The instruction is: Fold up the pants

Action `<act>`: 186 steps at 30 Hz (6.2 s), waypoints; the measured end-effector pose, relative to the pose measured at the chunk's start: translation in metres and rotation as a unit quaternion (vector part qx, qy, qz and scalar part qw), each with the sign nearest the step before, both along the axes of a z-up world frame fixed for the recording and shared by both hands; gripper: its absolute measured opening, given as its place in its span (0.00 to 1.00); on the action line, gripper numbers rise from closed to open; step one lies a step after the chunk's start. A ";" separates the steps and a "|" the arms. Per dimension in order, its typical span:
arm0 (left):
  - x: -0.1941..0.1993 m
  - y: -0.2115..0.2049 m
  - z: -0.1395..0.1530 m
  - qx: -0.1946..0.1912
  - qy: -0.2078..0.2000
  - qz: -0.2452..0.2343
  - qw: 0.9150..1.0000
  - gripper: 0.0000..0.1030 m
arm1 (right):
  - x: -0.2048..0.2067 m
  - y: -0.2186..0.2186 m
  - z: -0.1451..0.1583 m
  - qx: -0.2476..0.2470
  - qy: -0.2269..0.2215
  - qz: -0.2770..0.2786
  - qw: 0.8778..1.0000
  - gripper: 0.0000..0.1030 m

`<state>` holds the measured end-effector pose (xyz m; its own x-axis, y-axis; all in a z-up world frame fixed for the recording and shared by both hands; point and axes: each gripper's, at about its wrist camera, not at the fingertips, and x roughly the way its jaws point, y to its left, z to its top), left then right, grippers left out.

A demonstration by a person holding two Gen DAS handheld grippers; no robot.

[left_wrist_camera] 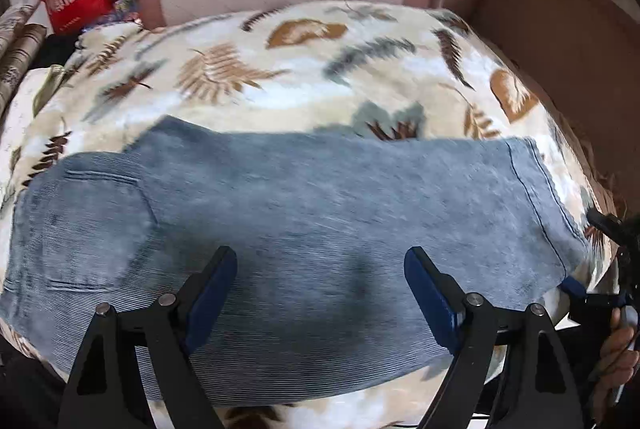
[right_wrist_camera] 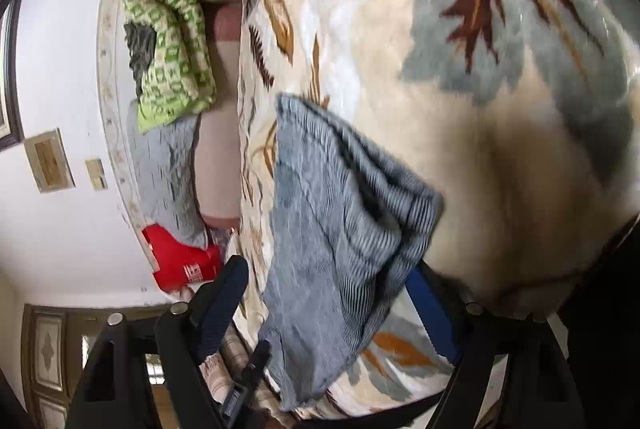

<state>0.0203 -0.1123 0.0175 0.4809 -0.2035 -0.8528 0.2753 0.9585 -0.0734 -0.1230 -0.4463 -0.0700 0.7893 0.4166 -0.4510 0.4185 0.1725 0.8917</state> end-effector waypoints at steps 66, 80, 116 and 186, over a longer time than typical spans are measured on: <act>-0.033 0.120 -0.005 -0.003 -0.033 0.054 0.998 0.91 | 0.224 0.196 0.041 -0.235 0.023 0.306 0.922 0.85; -0.066 0.348 -0.030 -0.288 0.024 0.416 0.862 0.90 | 0.177 0.351 0.091 -0.232 -0.081 0.487 0.838 0.85; -0.043 0.016 0.066 -0.018 -0.141 -0.033 0.989 0.09 | 0.072 0.096 0.058 -0.179 -0.058 0.216 0.958 0.89; 0.001 0.132 -0.015 0.025 -0.036 0.077 0.996 0.85 | 0.115 0.231 0.071 -0.308 0.002 0.355 0.883 0.47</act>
